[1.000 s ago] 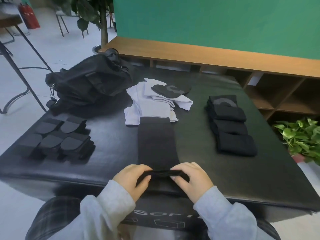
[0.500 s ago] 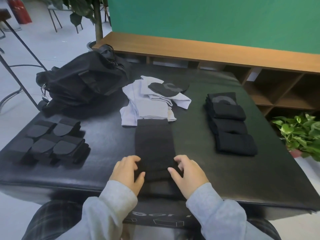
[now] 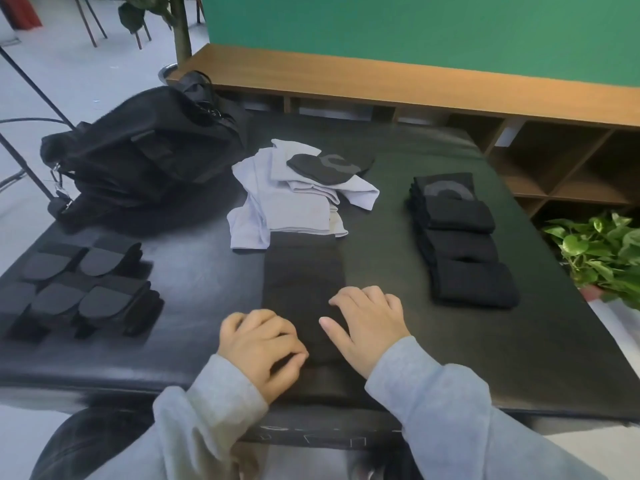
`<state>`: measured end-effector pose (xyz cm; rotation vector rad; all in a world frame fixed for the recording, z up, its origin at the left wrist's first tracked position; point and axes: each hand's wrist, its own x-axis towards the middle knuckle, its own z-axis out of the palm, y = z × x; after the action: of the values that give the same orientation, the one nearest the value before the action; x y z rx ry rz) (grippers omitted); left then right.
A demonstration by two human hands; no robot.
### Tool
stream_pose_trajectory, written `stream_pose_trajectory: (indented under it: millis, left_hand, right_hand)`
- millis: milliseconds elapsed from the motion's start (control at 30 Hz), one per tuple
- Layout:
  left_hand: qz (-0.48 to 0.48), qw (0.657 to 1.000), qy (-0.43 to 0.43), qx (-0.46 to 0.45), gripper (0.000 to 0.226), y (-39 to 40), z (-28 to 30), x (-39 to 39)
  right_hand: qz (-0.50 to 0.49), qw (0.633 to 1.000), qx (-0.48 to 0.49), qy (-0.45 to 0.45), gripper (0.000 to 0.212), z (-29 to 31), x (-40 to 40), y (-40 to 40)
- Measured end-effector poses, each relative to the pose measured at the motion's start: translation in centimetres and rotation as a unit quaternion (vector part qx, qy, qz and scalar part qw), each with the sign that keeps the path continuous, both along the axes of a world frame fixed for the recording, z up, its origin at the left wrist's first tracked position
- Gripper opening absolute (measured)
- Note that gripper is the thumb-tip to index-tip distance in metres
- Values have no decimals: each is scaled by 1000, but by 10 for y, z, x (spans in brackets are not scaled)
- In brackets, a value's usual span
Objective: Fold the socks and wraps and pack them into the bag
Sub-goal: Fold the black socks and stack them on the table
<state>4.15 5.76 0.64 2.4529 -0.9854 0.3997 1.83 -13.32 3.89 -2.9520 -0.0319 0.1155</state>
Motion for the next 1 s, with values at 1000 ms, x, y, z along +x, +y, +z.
stream_pose_trajectory:
  millis: [1000]
  left_hand:
    - [-28, 999, -6, 35, 56, -31, -10, 53]
  right_hand:
    - [-81, 997, 16, 6, 63, 2, -33, -51]
